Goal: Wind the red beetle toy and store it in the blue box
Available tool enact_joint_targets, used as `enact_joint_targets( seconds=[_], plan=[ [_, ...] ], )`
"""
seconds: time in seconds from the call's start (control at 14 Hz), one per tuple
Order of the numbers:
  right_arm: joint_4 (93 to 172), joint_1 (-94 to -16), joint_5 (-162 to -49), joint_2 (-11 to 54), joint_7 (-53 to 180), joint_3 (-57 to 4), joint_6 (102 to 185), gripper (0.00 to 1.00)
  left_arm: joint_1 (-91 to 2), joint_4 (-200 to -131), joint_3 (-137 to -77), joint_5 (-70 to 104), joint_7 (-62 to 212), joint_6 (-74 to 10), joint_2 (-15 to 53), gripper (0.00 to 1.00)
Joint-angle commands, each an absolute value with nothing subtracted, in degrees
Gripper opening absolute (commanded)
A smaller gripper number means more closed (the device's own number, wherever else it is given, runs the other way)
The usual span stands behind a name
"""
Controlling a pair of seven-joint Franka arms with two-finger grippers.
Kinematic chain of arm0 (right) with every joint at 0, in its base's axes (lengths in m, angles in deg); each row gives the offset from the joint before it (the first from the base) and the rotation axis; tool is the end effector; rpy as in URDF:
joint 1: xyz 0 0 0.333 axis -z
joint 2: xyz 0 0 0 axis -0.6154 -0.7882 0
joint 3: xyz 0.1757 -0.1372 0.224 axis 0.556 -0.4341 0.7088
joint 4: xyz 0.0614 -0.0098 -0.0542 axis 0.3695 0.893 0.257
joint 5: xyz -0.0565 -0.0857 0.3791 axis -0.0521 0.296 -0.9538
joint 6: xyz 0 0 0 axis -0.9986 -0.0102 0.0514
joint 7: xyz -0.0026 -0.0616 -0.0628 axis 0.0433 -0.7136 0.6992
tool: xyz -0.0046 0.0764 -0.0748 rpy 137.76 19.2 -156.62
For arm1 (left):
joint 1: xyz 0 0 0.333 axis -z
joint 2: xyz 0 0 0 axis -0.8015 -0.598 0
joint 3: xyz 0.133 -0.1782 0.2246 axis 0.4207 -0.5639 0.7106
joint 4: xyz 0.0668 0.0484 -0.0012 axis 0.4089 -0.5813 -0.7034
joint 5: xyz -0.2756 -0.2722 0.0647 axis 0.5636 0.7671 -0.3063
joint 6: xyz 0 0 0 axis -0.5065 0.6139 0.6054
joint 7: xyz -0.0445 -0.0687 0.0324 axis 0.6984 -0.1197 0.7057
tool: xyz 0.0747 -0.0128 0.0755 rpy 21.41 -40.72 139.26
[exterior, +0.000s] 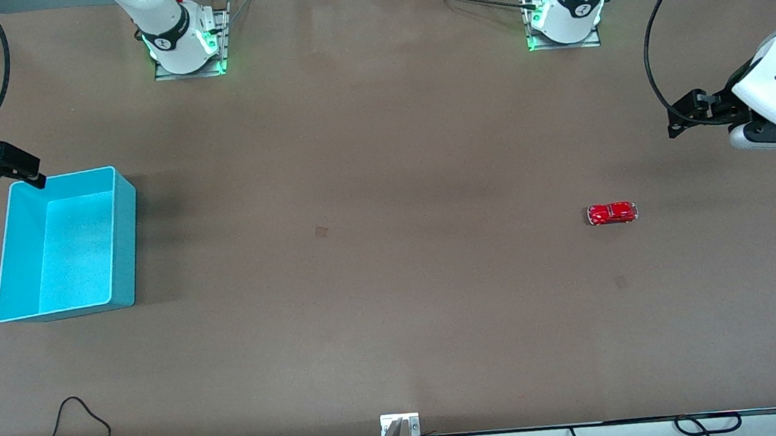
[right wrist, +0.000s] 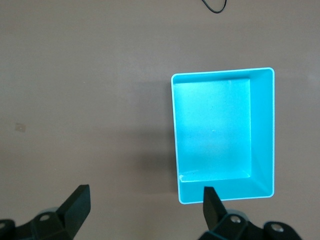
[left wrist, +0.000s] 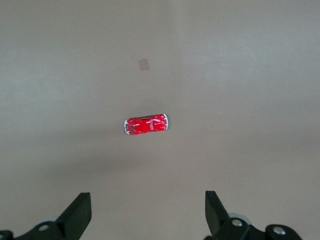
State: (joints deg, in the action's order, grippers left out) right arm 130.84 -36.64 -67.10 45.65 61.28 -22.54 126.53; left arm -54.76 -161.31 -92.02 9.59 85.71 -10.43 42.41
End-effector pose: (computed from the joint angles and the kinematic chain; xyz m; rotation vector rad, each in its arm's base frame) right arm 0.5595 -0.0271 0.5841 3.1141 0.0128 0.0443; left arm 0.5698 -0.0186 0.5629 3.1092 -0.1501 -0.0671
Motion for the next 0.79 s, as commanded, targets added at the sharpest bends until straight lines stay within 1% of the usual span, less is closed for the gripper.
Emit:
enact_joint_targets(
  seconds=[0.0, 0.21, 0.57, 0.71],
  plan=[
    [130.3, -36.7, -66.4, 45.8, 61.7, -22.3, 126.0, 1.00, -54.5, -158.1, -91.2, 11.0, 86.3, -7.5, 41.1, 1.00],
    [130.4, -36.7, -66.4, 45.8, 61.7, -22.3, 126.0, 1.00, -54.2, -156.2, -91.2, 10.6, 86.3, -7.3, 39.6, 1.00],
    [130.4, -36.7, -66.4, 45.7, 61.7, -22.3, 126.0, 1.00, -54.1, -156.9, -91.5, 10.4, 85.5, -6.9, 39.6, 1.00],
    [130.4, -36.7, -66.4, 45.8, 61.7, -22.3, 126.0, 1.00, -54.0, -156.7, -91.5, 10.5, 85.4, -4.6, 39.7, 1.00]
  ],
)
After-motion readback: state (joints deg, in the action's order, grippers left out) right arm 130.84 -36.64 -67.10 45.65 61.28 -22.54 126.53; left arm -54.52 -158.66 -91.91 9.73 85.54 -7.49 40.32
